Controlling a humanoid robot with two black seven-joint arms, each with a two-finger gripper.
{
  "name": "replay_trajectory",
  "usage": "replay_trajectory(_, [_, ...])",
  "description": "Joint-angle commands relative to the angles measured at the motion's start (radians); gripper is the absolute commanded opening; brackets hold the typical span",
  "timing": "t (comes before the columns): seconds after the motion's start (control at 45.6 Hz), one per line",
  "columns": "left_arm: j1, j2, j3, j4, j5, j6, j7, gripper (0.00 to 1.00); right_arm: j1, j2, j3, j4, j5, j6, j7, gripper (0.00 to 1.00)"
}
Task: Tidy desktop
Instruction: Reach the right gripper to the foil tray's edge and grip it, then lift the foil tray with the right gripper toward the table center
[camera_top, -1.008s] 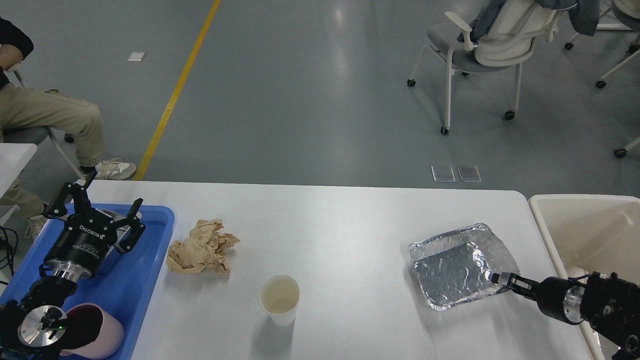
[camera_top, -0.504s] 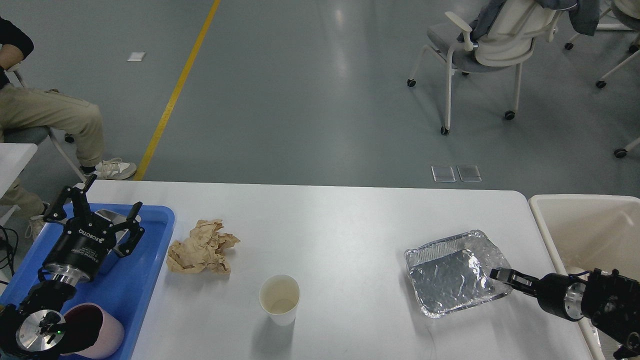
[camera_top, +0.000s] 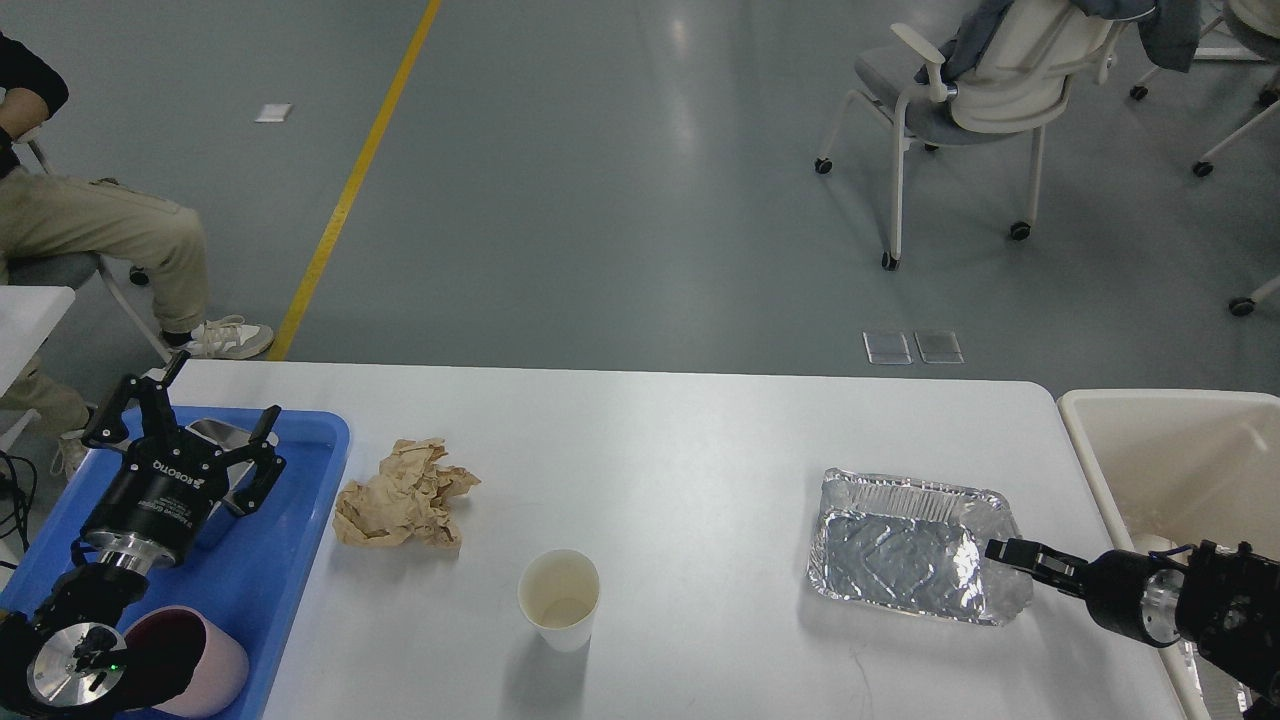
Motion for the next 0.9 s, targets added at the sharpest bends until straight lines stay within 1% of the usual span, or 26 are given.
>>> replay_trajectory(0.0, [-0.001, 0.003, -0.002, 0.002, 0.000, -0.002, 0.000, 0.97, 0.002, 0.001, -0.017, -0.001, 0.000, -0.003, 0.018, 0.19])
replay_trajectory(0.088, [-0.002, 0.003, -0.004, 0.002, 0.000, -0.002, 0.000, 0.97, 0.002, 0.000, -0.017, -0.001, 0.000, -0.003, 0.023, 0.16])
replay_trajectory(0.153, [-0.004, 0.003, -0.004, 0.002, 0.000, -0.002, 0.000, 0.97, 0.002, 0.000, -0.019, -0.002, -0.002, -0.003, 0.030, 0.11])
replay_trajectory(0.394, [-0.005, 0.005, -0.011, 0.006, 0.000, -0.002, 0.000, 0.97, -0.007, 0.000, -0.020, -0.002, -0.002, -0.003, 0.037, 0.10])
replay_trajectory(0.438, [-0.005, 0.005, -0.015, 0.008, 0.000, -0.002, 0.000, 0.97, -0.010, 0.001, -0.020, -0.002, -0.002, -0.003, 0.040, 0.07])
replay_trajectory(0.482, [-0.005, 0.006, -0.016, 0.009, 0.000, -0.002, 0.000, 0.97, -0.013, 0.001, -0.022, -0.001, -0.002, -0.003, 0.043, 0.00])
replay_trajectory(0.57, [-0.007, 0.006, -0.018, 0.011, 0.000, -0.002, 0.000, 0.97, -0.010, 0.005, -0.043, -0.001, -0.002, -0.007, 0.050, 0.00])
replay_trajectory(0.767, [-0.013, 0.008, -0.024, 0.012, 0.000, -0.002, 0.002, 0.97, -0.002, 0.006, -0.089, 0.001, -0.002, -0.012, 0.090, 0.00])
replay_trajectory(0.876, [-0.015, 0.008, -0.025, 0.012, 0.000, -0.002, 0.002, 0.97, 0.001, 0.002, -0.089, 0.001, -0.002, -0.012, 0.093, 0.00])
